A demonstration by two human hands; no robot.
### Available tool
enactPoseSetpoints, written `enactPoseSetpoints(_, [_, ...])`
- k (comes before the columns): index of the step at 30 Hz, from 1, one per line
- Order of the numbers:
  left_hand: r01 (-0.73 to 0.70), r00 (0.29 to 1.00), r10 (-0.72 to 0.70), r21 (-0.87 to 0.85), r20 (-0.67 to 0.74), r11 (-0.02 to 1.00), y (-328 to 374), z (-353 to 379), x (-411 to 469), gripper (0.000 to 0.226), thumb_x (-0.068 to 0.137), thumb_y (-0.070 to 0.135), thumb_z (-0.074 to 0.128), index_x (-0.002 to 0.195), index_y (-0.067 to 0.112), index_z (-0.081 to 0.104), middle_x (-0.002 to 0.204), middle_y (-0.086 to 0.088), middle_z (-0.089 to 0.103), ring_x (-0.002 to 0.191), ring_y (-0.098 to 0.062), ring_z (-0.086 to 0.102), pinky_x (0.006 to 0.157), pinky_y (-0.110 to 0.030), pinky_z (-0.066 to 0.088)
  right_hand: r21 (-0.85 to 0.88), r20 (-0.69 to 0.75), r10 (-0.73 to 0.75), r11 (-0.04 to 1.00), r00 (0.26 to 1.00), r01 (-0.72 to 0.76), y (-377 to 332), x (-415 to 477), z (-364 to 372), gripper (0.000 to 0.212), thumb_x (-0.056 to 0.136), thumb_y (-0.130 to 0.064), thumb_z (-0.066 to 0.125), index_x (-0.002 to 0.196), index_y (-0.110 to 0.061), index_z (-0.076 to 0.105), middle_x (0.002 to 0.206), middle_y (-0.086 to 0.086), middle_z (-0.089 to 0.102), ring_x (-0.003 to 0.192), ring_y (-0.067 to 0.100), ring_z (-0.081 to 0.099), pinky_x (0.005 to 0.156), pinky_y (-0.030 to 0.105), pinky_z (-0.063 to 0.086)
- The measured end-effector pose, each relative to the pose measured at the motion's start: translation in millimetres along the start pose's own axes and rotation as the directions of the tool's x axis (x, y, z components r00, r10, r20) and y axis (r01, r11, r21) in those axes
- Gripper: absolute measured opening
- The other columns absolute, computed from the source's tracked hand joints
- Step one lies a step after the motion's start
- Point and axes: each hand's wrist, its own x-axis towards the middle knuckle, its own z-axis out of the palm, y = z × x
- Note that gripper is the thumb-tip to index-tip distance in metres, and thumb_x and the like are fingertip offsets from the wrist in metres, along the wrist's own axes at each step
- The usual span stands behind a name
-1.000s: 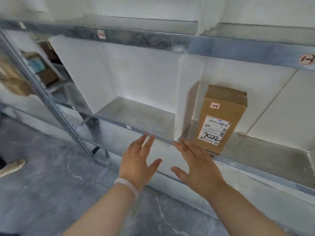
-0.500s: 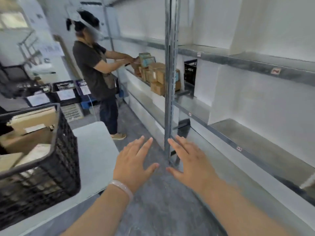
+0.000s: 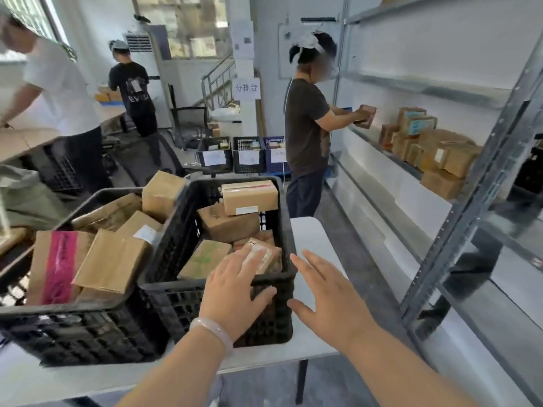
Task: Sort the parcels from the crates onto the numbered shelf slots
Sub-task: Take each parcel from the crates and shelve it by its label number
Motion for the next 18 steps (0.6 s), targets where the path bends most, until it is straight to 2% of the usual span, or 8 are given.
enactPoseSetpoints(5, [0.114,0.993,-0.113,-0.019,0.03,0.993,-51,11,25,0.074,0.088,0.061,0.056,0.152,0.041,0.025,0.159,0.007,0.027,0.147,-0.016,0.023,0.118,-0.041,0.027,0.026,0.013,-0.001,1.0,1.0,0.001,-12,62,24,0.076,0.088,-0.058,0.053,0.149,-0.044,0.009,0.159,-0.013,0.014,0.145,0.009,0.013,0.112,0.023,0.011])
enactPoseSetpoints(10, [0.17,0.985,-0.17,0.011,-0.007,0.985,-88,27,84,0.074,0.087,0.068,0.048,0.152,0.042,0.022,0.159,0.009,0.025,0.146,-0.015,0.019,0.117,-0.037,0.022,0.048,0.026,0.006,0.999,1.0,-0.007,2,134,43,0.076,0.088,-0.058,0.055,0.149,-0.045,0.011,0.159,-0.015,0.015,0.146,0.011,0.016,0.114,0.028,0.016])
enactPoseSetpoints(12, [0.215,0.976,-0.216,-0.003,-0.021,0.976,-100,34,111,0.074,0.086,0.067,0.051,0.15,0.044,0.022,0.158,0.012,0.025,0.145,-0.014,0.018,0.117,-0.036,0.022,0.061,0.047,0.017,0.998,0.999,-0.02,13,165,47,0.075,0.089,-0.059,0.053,0.15,-0.043,0.013,0.159,-0.014,0.015,0.146,0.011,0.016,0.116,0.032,0.019])
enactPoseSetpoints(15, [0.262,0.965,-0.262,-0.026,-0.009,0.965,-116,46,147,0.073,0.086,0.062,0.056,0.15,0.045,0.024,0.158,0.013,0.026,0.145,-0.014,0.018,0.115,-0.032,0.017,0.142,0.088,0.067,0.987,0.994,-0.079,29,210,55,0.074,0.089,-0.055,0.056,0.15,-0.041,0.016,0.159,-0.013,0.018,0.145,0.012,0.018,0.115,0.034,0.024])
enactPoseSetpoints(18, [0.272,0.962,-0.271,-0.028,0.029,0.962,-132,55,182,0.071,0.088,0.057,0.058,0.15,0.043,0.026,0.158,0.01,0.026,0.145,-0.015,0.019,0.116,-0.034,0.019,0.299,0.152,0.135,0.938,0.979,-0.176,41,251,71,0.071,0.089,-0.049,0.06,0.148,-0.04,0.023,0.152,-0.014,0.03,0.138,0.009,0.03,0.11,0.032,0.031])
